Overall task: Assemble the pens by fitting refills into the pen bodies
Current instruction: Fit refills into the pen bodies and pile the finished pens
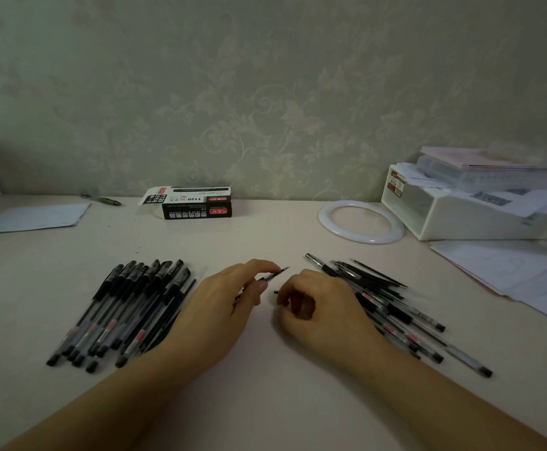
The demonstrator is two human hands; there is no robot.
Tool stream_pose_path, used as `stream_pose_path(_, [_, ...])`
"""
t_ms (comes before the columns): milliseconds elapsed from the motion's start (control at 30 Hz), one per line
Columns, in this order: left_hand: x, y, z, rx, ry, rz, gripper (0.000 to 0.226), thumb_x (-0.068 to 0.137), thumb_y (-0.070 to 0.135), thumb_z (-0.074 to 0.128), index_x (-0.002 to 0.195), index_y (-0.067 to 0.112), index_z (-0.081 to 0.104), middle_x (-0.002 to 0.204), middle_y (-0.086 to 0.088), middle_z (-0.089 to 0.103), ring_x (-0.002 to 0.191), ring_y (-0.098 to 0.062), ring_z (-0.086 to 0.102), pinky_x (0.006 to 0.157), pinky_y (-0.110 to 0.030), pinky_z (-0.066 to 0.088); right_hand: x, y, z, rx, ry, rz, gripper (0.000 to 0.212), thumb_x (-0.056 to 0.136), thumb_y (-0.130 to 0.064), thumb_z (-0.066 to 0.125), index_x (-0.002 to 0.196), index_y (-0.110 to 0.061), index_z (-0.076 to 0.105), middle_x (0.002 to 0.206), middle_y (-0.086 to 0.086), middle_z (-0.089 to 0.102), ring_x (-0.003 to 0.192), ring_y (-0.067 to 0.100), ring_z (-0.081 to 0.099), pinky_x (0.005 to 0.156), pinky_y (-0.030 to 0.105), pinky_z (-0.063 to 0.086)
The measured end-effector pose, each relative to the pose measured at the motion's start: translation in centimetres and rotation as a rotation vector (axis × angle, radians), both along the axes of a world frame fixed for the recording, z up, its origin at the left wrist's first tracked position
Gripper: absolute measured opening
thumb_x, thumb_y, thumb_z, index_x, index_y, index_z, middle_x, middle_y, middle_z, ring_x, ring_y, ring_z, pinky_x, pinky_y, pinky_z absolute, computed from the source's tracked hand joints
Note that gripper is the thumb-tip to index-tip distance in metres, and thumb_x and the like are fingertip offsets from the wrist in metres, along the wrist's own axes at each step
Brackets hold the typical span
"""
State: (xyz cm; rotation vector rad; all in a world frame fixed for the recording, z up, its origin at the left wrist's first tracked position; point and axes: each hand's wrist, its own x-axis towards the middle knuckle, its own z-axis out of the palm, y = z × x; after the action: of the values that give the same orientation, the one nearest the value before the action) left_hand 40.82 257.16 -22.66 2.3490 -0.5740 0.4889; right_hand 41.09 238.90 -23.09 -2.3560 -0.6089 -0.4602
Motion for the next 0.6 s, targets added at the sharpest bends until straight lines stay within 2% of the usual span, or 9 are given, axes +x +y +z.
stream_pose_path(233, [-0.1, -0.1, 0.0, -0.004, 0.009, -0.006, 0.031, 0.099, 0.025, 0.047, 0.122, 0.044, 0.056, 0.078, 0.017, 0.059, 0.075, 0.0, 0.057, 0.069, -0.028, 0.052, 0.0, 0.2, 0.0, -0.033, 0.012, 0.014, 0.012, 0.081, -0.022, 0.064, 0.089, -0.026, 0.072, 0.077, -0.009, 0.055, 0.071, 0.006, 0.052, 0.068, 0.027, 0.046])
stream_pose_path(367, [-0.1, -0.1, 0.1, 0.001, -0.003, -0.001, 0.032, 0.098, 0.022, 0.048, 0.123, 0.041, 0.056, 0.079, 0.017, 0.06, 0.079, 0.001, 0.058, 0.069, -0.018, 0.048, 0.0, 0.1, -0.1, 0.006, 0.036, -0.005, 0.013, 0.082, -0.027, 0.068, 0.094, -0.027, 0.072, 0.082, -0.01, 0.059, 0.076, 0.003, 0.055, 0.07, 0.021, 0.046])
stream_pose_path(467, [-0.3, -0.2, 0.4, -0.027, -0.027, 0.003, 0.033, 0.098, 0.018, 0.049, 0.123, 0.037, 0.058, 0.08, 0.019, 0.059, 0.076, 0.008, 0.055, 0.066, -0.006, 0.039, 0.1, 0.1, 0.3, 0.132, 0.025, -0.049, 0.013, 0.085, -0.031, 0.071, 0.096, -0.024, 0.071, 0.086, -0.012, 0.059, 0.073, -0.002, 0.054, 0.066, 0.01, 0.04])
stream_pose_path(533, [-0.5, -0.3, 0.5, -0.061, -0.054, -0.008, 0.033, 0.098, 0.017, 0.05, 0.125, 0.034, 0.059, 0.082, 0.017, 0.059, 0.075, 0.007, 0.055, 0.066, -0.006, 0.039, 0.1, 0.1, 0.7, 0.285, 0.074, -0.074, 0.011, 0.086, -0.033, 0.07, 0.095, -0.026, 0.072, 0.085, -0.013, 0.065, 0.072, -0.001, 0.057, 0.066, 0.009, 0.042])
stream_pose_path(600, [-0.6, -0.5, 0.7, -0.078, -0.071, -0.032, 0.033, 0.097, 0.018, 0.051, 0.125, 0.034, 0.059, 0.087, 0.016, 0.06, 0.078, 0.001, 0.056, 0.067, -0.009, 0.04, -0.1, 0.2, 1.1, 0.455, 0.221, -0.012, 0.007, 0.089, -0.033, 0.069, 0.091, -0.03, 0.074, 0.084, -0.014, 0.072, 0.075, 0.0, 0.065, 0.069, 0.011, 0.048])
